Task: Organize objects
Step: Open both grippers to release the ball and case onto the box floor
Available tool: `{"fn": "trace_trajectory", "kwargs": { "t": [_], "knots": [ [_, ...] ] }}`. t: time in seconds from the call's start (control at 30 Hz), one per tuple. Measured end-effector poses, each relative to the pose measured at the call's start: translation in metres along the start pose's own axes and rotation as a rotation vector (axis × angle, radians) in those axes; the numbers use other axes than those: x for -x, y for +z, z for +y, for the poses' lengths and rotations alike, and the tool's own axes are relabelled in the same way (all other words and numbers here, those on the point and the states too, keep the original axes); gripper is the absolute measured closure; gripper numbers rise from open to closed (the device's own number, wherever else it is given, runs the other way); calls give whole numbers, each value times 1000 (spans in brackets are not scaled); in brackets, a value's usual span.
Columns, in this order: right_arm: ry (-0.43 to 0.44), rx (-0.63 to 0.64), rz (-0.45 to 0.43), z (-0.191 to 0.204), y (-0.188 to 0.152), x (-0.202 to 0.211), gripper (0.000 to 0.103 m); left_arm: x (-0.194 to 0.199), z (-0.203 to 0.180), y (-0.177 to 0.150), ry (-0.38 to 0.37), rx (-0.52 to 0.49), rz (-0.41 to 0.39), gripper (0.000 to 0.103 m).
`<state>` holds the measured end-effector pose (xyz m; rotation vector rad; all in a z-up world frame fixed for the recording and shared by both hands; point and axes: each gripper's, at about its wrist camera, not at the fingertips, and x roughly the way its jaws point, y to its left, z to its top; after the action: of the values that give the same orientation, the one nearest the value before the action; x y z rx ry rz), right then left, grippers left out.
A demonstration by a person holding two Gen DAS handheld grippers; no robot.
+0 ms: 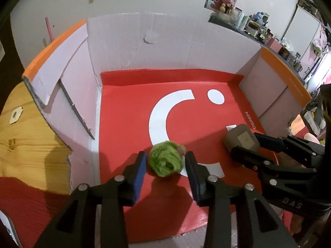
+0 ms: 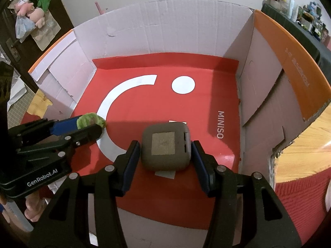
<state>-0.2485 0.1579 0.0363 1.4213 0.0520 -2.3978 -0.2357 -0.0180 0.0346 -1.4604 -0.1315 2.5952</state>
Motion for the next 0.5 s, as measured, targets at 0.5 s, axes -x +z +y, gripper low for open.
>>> {"fn": "trace_trajectory", "kwargs": {
  "t": [0.5],
  "knots": [
    [-2,7,-60,13,-5,16,39,17,-3,-6,-4,2,-52,54]
  ]
}}
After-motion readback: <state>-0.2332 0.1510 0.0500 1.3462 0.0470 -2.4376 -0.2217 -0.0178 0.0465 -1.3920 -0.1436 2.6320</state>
